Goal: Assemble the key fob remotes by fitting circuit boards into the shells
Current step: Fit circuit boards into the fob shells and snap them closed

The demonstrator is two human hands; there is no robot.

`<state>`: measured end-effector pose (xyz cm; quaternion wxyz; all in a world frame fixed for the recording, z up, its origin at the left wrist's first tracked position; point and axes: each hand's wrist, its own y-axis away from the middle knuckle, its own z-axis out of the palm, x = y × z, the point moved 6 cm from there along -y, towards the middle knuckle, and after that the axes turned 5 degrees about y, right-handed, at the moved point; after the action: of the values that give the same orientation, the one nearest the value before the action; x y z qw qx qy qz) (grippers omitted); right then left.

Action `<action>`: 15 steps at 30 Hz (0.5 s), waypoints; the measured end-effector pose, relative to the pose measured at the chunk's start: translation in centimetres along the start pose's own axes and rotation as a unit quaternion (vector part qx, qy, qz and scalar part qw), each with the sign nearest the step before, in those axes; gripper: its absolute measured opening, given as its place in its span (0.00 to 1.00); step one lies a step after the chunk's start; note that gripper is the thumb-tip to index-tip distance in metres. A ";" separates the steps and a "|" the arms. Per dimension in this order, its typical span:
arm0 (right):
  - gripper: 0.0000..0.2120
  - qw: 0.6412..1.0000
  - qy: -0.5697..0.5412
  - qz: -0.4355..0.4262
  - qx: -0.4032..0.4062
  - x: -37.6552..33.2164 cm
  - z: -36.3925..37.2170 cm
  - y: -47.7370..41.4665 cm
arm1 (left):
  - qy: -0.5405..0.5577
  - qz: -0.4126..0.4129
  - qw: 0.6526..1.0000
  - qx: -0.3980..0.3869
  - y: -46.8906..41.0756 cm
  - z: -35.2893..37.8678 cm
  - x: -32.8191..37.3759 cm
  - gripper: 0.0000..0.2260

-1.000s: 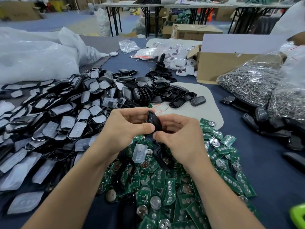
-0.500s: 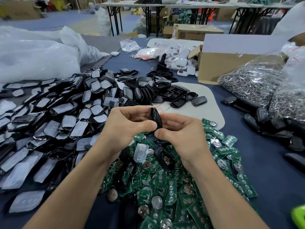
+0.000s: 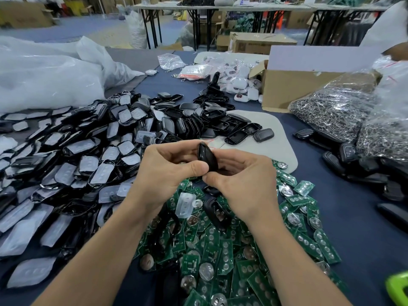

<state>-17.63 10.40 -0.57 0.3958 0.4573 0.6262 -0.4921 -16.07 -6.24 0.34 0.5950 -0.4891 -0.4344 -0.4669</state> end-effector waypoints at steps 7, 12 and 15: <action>0.21 1.000 0.026 0.006 -0.009 -0.3 -0.1 0.1 | -0.003 -0.005 1.000 -0.002 0.0 0.0 -0.1 0.19; 0.23 0.996 0.087 0.009 0.006 -0.4 0.0 0.6 | -0.027 -0.011 1.000 0.004 0.0 -0.1 -0.2 0.12; 0.28 0.981 0.189 -0.033 0.027 -0.7 0.5 1.1 | -0.034 -0.018 0.997 0.061 0.1 -0.3 -0.7 0.08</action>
<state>-16.39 9.88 -0.24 0.2417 0.5316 0.6909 -0.4261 -16.10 -6.46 -0.41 0.6000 -0.4602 -0.4907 -0.4330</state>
